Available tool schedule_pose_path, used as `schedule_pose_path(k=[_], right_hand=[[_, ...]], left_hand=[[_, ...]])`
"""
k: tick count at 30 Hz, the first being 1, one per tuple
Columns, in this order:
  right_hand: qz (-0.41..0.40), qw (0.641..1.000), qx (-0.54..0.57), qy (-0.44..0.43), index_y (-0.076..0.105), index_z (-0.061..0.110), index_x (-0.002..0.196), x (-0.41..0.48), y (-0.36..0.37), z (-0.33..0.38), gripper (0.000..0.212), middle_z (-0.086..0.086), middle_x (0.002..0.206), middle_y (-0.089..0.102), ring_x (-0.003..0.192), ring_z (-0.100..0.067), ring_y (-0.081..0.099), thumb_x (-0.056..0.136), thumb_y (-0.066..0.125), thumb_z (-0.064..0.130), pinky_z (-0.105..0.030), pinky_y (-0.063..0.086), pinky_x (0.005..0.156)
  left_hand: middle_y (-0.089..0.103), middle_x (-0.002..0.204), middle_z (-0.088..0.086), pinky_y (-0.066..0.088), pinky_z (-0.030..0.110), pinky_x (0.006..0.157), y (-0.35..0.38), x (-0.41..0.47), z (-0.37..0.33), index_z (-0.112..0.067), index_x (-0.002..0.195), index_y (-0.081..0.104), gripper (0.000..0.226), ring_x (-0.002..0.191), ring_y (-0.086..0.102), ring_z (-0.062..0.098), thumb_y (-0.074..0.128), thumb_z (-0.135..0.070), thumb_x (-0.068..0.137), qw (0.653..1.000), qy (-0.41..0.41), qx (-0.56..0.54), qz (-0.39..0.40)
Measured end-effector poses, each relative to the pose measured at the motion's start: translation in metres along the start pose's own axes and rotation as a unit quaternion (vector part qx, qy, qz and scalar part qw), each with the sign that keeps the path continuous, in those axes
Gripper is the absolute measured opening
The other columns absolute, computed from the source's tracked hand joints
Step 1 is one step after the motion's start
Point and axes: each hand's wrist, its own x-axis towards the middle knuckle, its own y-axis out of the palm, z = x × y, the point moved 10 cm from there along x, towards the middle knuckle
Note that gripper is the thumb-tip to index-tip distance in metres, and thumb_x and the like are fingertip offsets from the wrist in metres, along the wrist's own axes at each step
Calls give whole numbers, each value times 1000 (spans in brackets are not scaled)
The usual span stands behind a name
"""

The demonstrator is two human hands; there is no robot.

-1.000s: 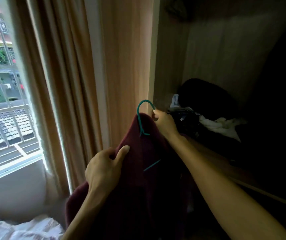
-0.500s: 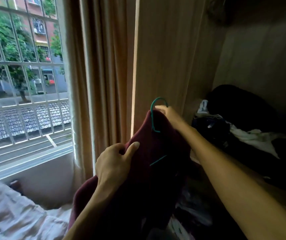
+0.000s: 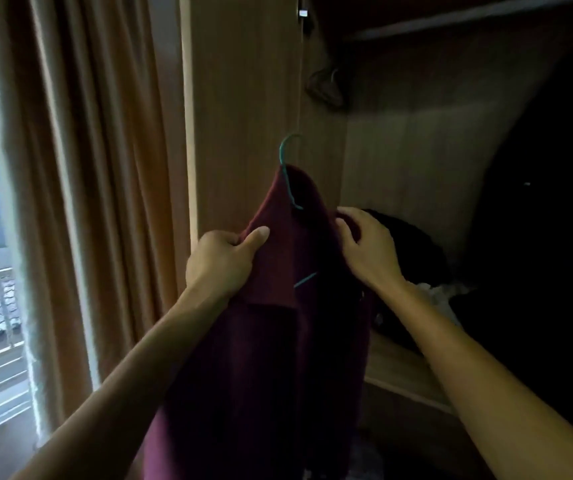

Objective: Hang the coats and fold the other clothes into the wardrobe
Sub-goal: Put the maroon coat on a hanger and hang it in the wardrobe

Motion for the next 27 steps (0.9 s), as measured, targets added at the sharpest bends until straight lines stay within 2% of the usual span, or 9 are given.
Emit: schedule_pose_path(k=[4,7,9,12,15,18,21,24,27], right_hand=[[-49,998,-35,-24,44,18,139,30,-49,-20,43,-2,145,44,134,-14,37,99,41,33,-39,32,111],[-69,993,-90,-39,41,19,141,53,-83,-42,45,-2,147,41,137,-14,33,98,40,34,-41,30,113],[-80,989,-120,-41,39,20,143,71,-105,-61,46,-2,148,39,138,-15,32,99,40,34,-41,28,114],[-101,984,-139,-43,39,20,143,97,-135,-89,46,-3,148,39,138,-16,32,99,42,33,-42,28,114],[-113,979,-163,-47,40,20,142,123,-158,-114,47,-3,147,41,137,-16,34,98,42,34,-42,30,113],[-120,974,-185,-50,40,21,142,150,-176,-137,47,-3,147,41,137,-17,34,97,43,34,-41,30,113],[-137,970,-195,-58,42,21,140,174,-190,-155,45,-2,145,44,135,-17,37,97,45,33,-40,33,111],[-153,963,-215,-62,43,20,140,196,-199,-175,45,-1,143,46,132,-15,40,97,45,31,-40,36,109],[-170,954,-240,-66,43,20,140,220,-205,-194,45,1,142,47,130,-12,43,97,45,31,-38,37,108]], left_hand=[[72,80,7,58,42,77,44,53,-64,-4,84,70,55,76,69,24,67,-58,76,999,21,-44,19],[66,94,2,53,35,85,84,91,-112,-3,107,61,58,88,64,22,73,-50,75,991,23,-130,34],[62,99,4,52,31,82,115,111,-143,-2,115,57,55,89,61,20,73,-40,79,982,27,-182,51],[63,101,6,52,31,83,163,136,-187,-1,112,58,46,88,61,21,71,-34,83,976,51,-204,55],[62,104,4,52,32,86,209,162,-224,-1,113,59,47,93,61,24,70,-35,83,973,81,-209,48],[65,108,11,53,39,89,252,185,-254,0,108,60,49,95,63,31,70,-40,80,974,102,-201,35],[63,89,8,53,36,85,293,207,-282,0,104,62,44,78,61,27,69,-36,81,971,108,-209,38],[54,68,4,51,29,72,327,232,-303,-4,97,63,35,56,51,20,66,-35,84,974,102,-196,42],[62,75,8,53,32,74,348,270,-324,-3,95,64,38,65,59,24,64,-40,84,975,118,-186,23]])
